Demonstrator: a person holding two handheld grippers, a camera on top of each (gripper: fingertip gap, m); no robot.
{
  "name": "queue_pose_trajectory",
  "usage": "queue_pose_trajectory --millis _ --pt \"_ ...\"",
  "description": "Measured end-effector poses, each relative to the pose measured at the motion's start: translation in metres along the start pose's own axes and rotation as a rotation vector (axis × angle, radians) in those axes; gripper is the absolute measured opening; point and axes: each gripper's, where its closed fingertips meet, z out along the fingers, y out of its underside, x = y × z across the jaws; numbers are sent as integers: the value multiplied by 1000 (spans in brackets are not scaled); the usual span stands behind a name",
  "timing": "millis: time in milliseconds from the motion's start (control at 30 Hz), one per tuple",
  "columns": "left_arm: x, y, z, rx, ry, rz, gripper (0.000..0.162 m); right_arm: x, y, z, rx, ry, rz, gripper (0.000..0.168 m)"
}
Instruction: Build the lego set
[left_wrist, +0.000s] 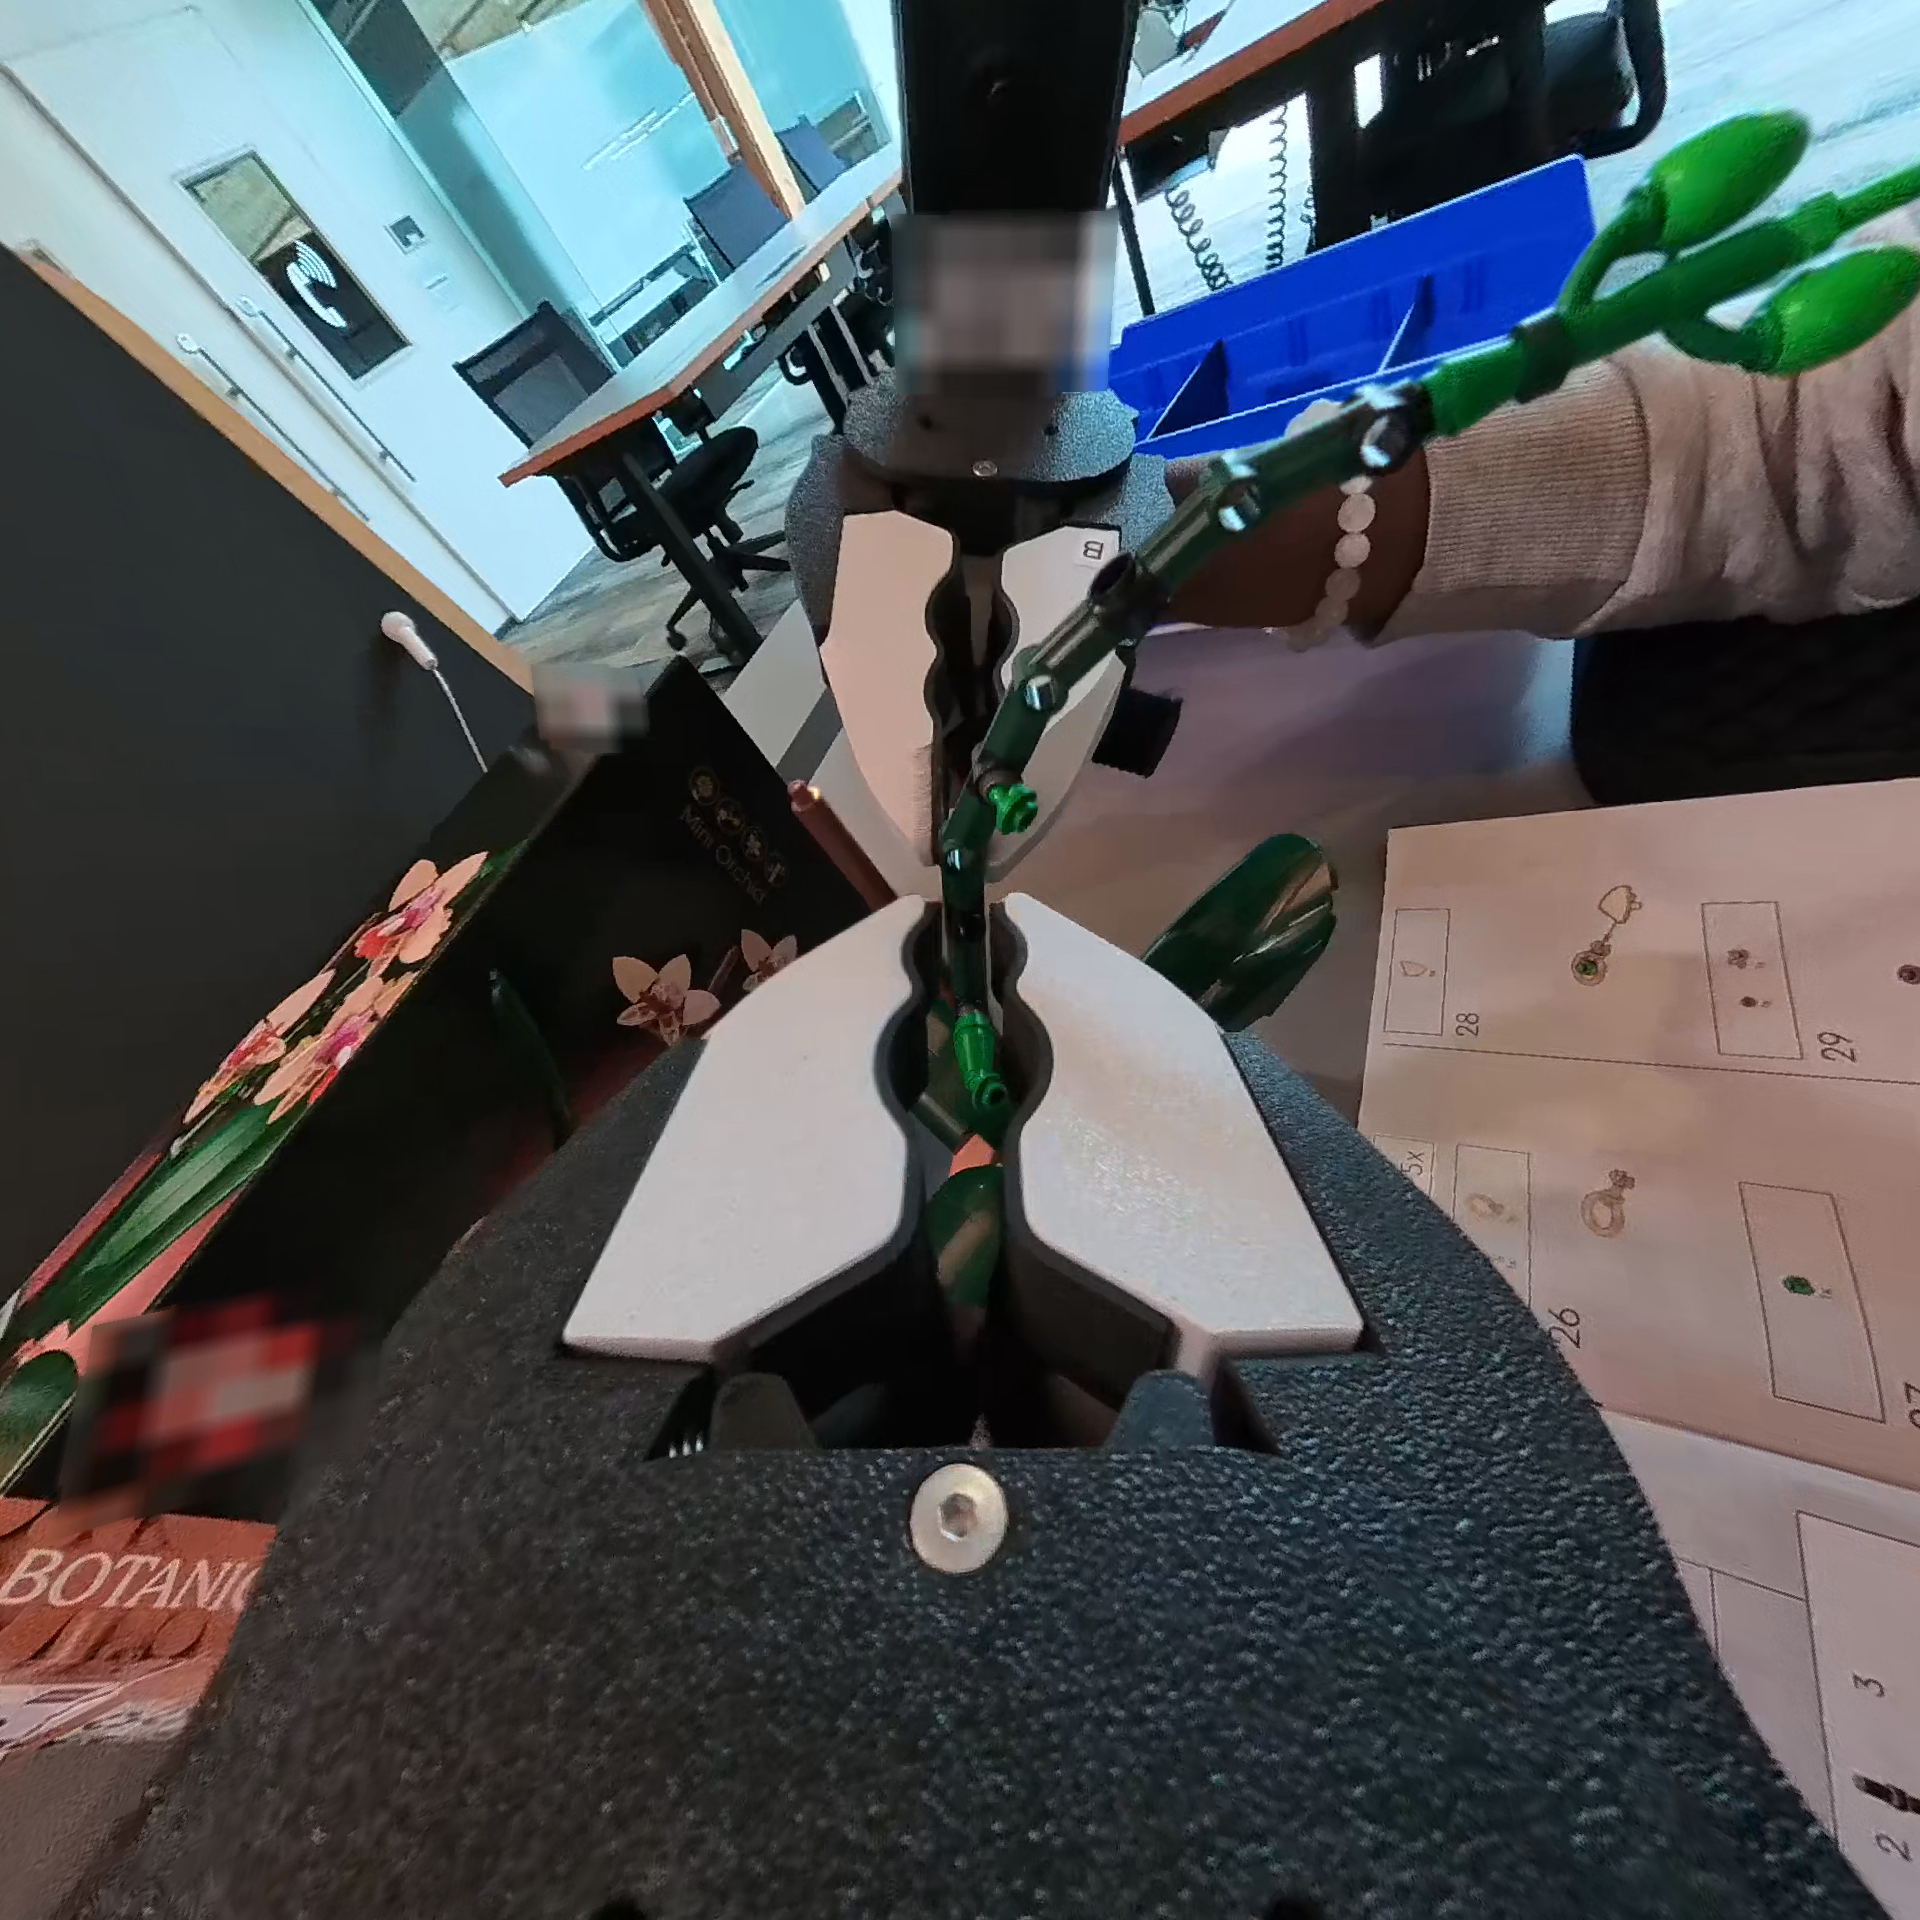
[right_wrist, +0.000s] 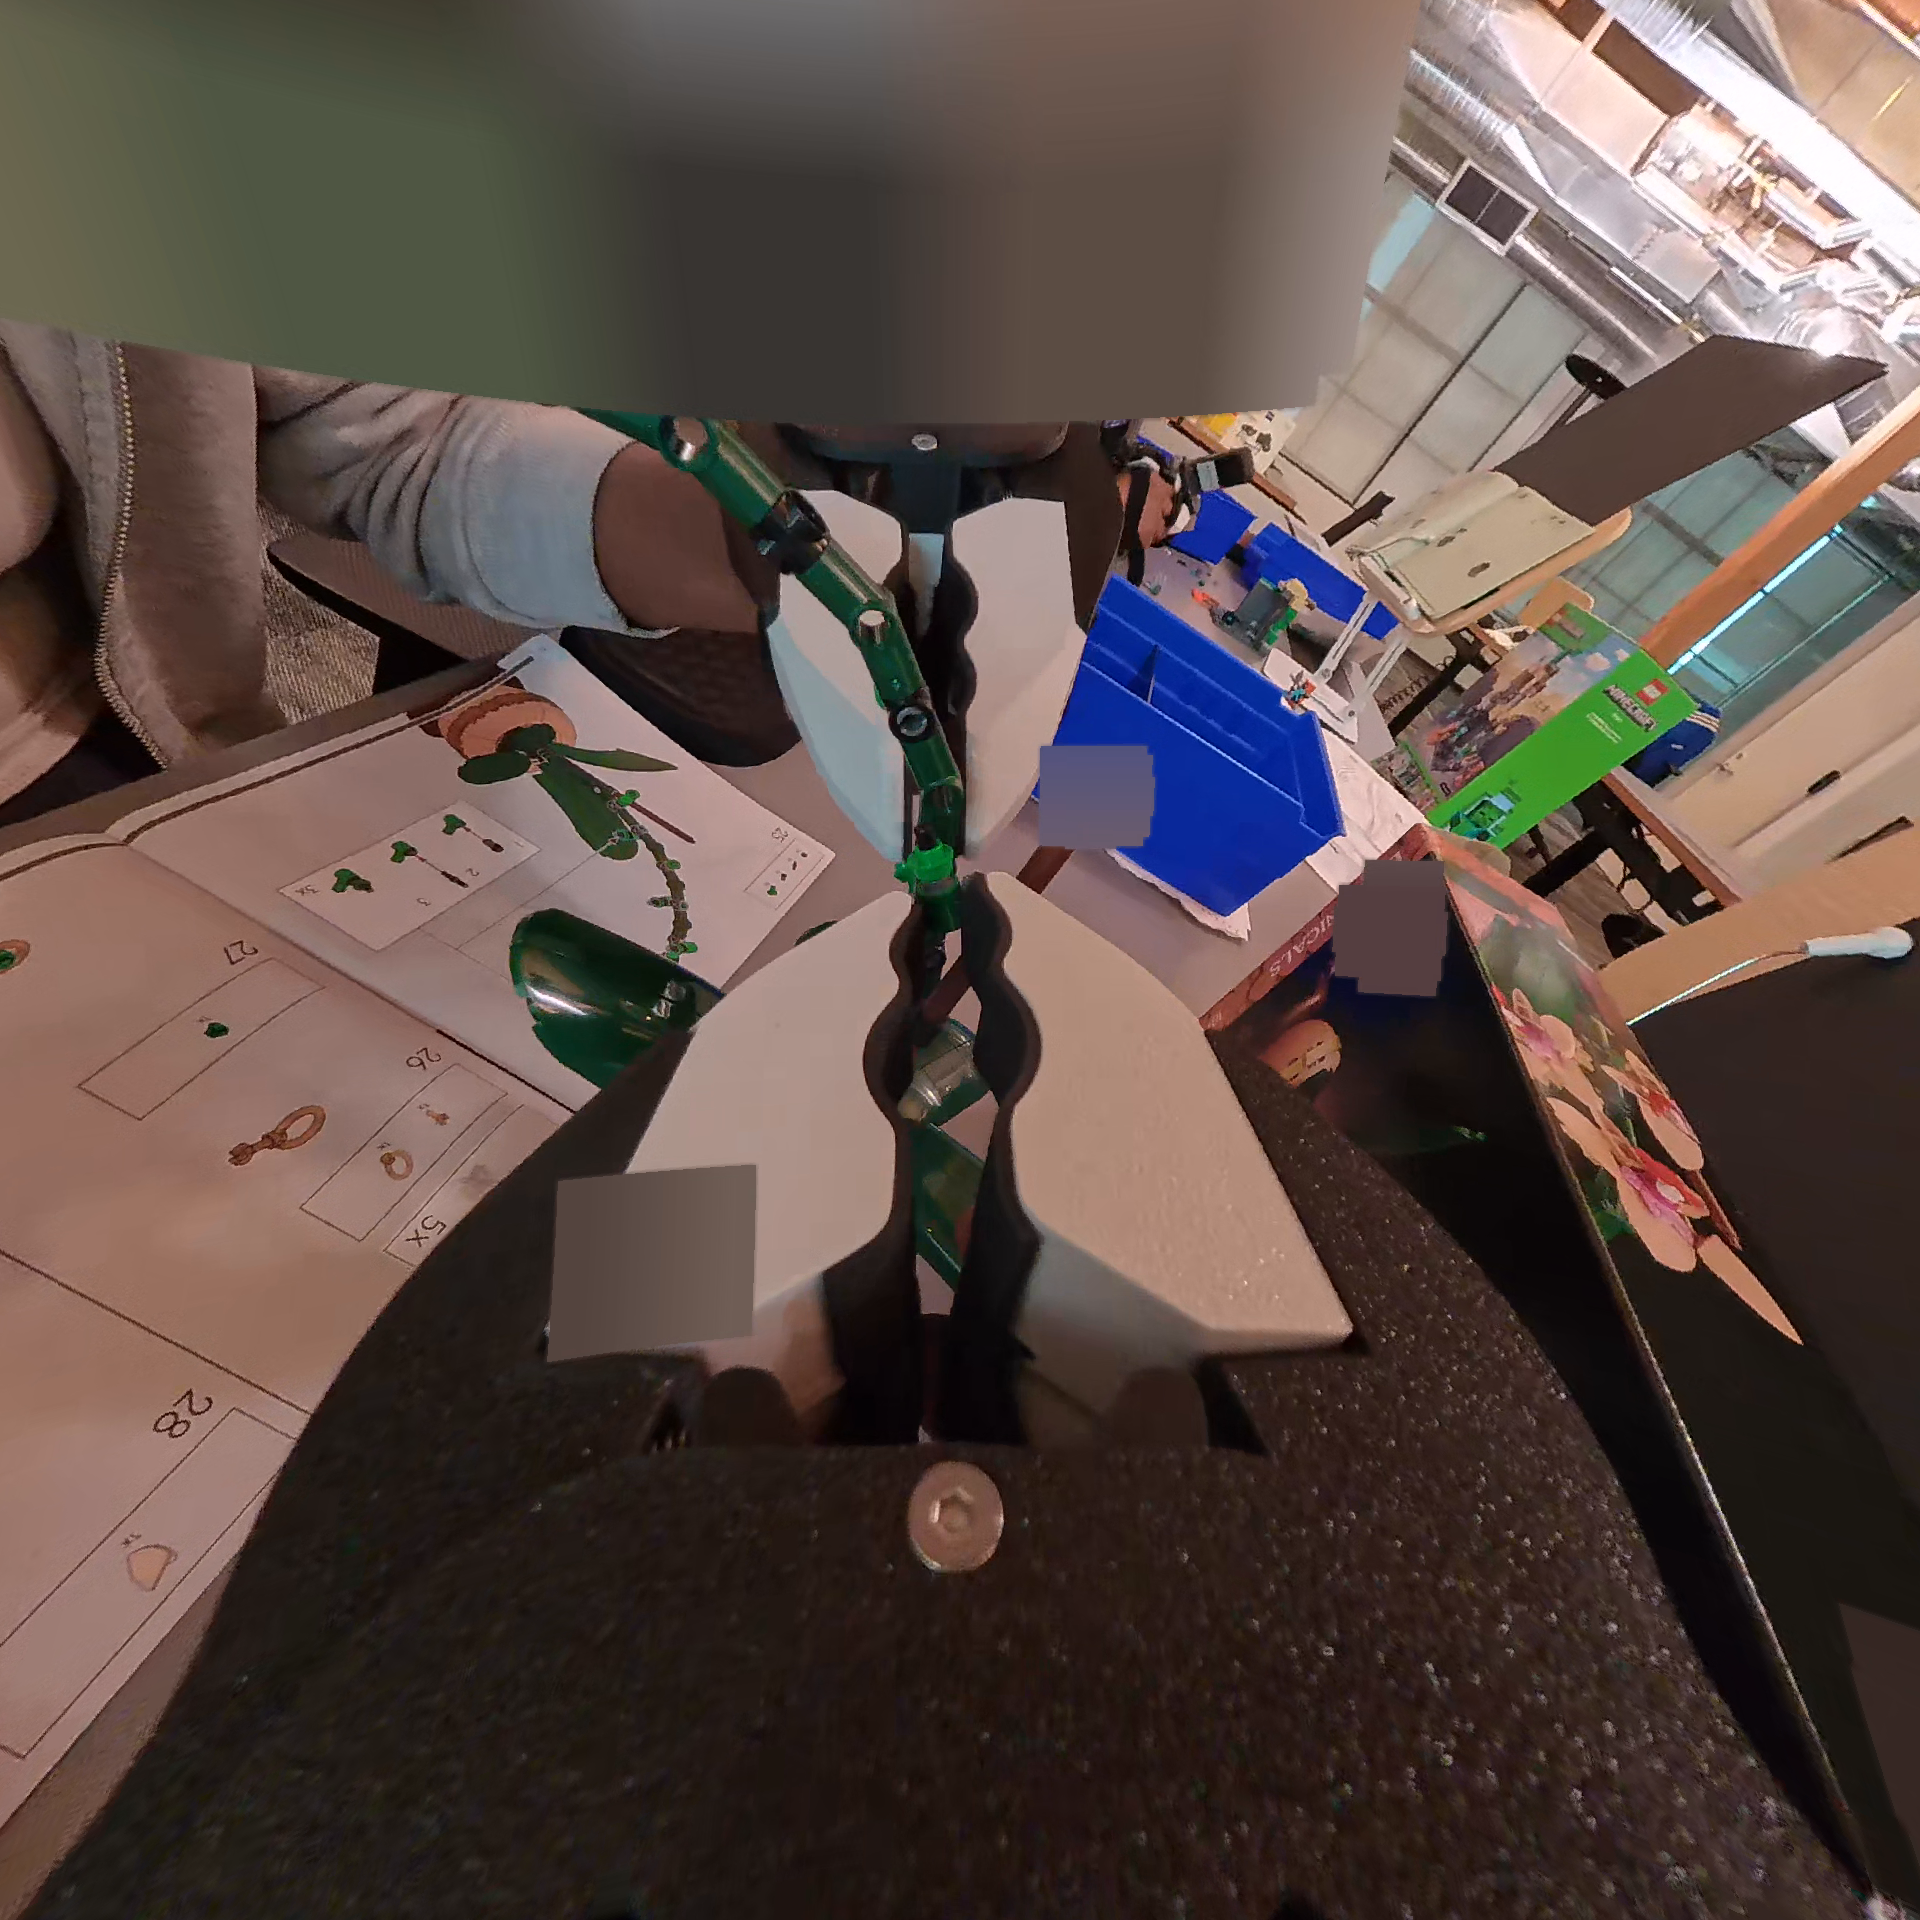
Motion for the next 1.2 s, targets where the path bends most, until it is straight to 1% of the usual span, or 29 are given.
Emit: queue_pose_trajectory --millis 367,500,600,667,1200 --pt "-1 0 3 29 -7 -6 7 0 -3 0 19 3 3 6" --pt "0 -1 2 48 3 -8 7 2 -6 -4 113 2 71 5" --pt "0 -1 1 55 2 -7 7 1 -2 -2 111 -7 90 6" --pt "0 -1 1 59 4 -8 7 1 -3 0 138 -15 109 6" --pt "0 0 0 80 17 -15 7 -1 -4 1 180 -34 138 6"
